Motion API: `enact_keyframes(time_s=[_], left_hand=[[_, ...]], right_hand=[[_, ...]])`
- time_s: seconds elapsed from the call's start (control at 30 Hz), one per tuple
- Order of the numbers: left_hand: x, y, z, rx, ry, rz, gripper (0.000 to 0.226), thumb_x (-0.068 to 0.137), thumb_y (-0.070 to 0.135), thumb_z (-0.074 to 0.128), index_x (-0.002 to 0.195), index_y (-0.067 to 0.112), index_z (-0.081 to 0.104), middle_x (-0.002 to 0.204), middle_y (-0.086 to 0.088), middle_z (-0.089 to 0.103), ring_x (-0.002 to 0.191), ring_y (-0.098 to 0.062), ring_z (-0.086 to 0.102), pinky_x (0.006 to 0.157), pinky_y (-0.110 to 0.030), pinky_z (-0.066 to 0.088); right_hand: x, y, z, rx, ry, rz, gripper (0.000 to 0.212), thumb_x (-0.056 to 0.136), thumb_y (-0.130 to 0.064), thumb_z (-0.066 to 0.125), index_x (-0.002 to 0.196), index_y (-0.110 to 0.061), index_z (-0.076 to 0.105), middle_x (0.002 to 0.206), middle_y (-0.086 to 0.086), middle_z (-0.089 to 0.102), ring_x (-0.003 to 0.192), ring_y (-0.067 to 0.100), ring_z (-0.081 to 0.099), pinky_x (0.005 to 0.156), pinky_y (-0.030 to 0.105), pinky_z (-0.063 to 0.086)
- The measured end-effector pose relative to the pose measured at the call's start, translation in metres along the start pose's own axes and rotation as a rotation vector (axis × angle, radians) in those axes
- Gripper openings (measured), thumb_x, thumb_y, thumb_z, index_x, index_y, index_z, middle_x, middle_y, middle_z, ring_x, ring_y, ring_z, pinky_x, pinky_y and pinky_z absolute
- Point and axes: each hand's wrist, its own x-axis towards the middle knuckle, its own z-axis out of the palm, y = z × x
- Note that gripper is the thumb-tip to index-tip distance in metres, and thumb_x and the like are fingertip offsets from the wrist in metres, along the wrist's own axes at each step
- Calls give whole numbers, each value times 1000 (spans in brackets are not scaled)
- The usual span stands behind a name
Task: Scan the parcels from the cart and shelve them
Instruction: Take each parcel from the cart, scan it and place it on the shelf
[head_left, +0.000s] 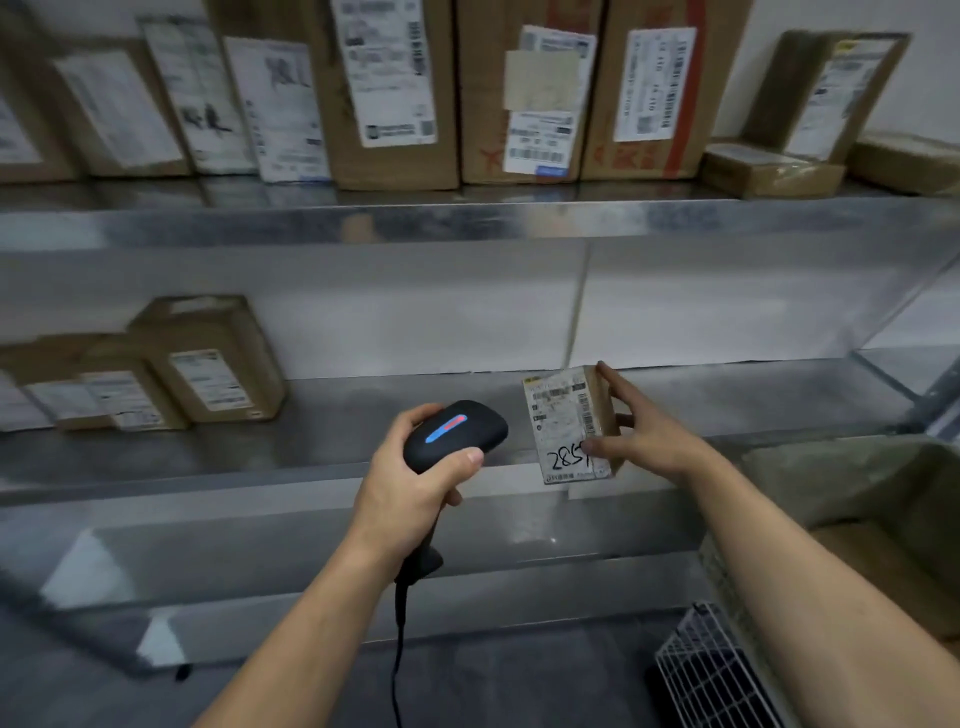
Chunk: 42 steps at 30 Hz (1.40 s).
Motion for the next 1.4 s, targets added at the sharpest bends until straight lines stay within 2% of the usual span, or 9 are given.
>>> enact_keyframes(time_s=[0.2, 0.33, 0.4, 0.6, 0.77, 1.0, 1.1, 1.2, 1.4], left_hand=[[-3, -5, -79, -43, 126, -5, 64, 57, 44, 81, 117, 34, 61, 96, -9, 72, 60, -20, 63, 60, -28, 52], [-9, -10, -119, -56, 224, 5, 58, 65, 36, 79, 119, 33, 60, 101, -10, 73, 65, -18, 66, 61, -26, 54], [-12, -14, -135, -57, 269, 12, 63, 61, 40, 81, 120, 33, 60, 101, -8, 73, 67, -19, 66, 61, -26, 54], [-15, -25, -172, -55, 365, 0, 63, 61, 42, 82, 120, 34, 61, 100, -4, 74, 68, -20, 68, 64, -30, 55], [-10, -34, -195, -72, 430, -35, 64, 55, 50, 81, 115, 40, 61, 98, -9, 73, 64, -21, 67, 66, -34, 55], [22, -38, -224, -81, 503, -48, 49, 80, 17, 85, 119, 32, 59, 109, -16, 68, 75, -24, 66, 59, -21, 53], [44, -42, -233, -81, 527, -61, 46, 85, 12, 80, 119, 34, 59, 111, -17, 68, 81, -26, 67, 60, -21, 54], [68, -41, -238, -87, 543, -67, 51, 74, 24, 86, 117, 35, 60, 110, -16, 69, 78, -26, 68, 60, -22, 54], [113, -44, -246, -75, 589, -62, 55, 68, 29, 78, 119, 33, 60, 109, -16, 69, 72, -23, 67, 61, -25, 55]], right_hand=[[33, -52, 90, 138, 48, -163, 115, 80, 3, 78, 157, -46, 8, 148, -7, 37, 107, 4, 59, 70, 31, 61], [52, -77, 139, 122, 46, -232, 112, 70, -12, 87, 138, -73, 22, 154, -7, 31, 138, 23, 42, 102, 48, 52], [60, -87, 157, 133, 27, -256, 109, 71, -12, 89, 128, -80, 25, 153, -7, 31, 138, 25, 41, 103, 47, 51], [82, -109, 201, 124, -26, -285, 107, 75, -12, 88, 147, -56, 22, 156, -7, 31, 135, 19, 42, 91, 28, 53], [110, -117, 230, 149, -61, -324, 105, 76, -10, 87, 153, -43, 23, 157, -5, 33, 138, 14, 37, 102, 31, 44], [167, -124, 264, 168, -79, -351, 105, 74, 5, 84, 153, -33, 26, 136, -18, 41, 122, -1, 42, 86, 7, 48], [198, -122, 277, 169, -81, -350, 103, 71, 2, 87, 139, -53, 31, 135, -23, 44, 127, 4, 45, 101, 33, 52], [229, -118, 292, 167, -96, -323, 105, 69, -2, 89, 145, -45, 31, 148, -9, 41, 137, 18, 43, 103, 52, 51], [281, -102, 318, 97, -115, -346, 108, 66, 0, 88, 149, -31, 26, 156, 5, 30, 143, 27, 34, 109, 58, 44]])
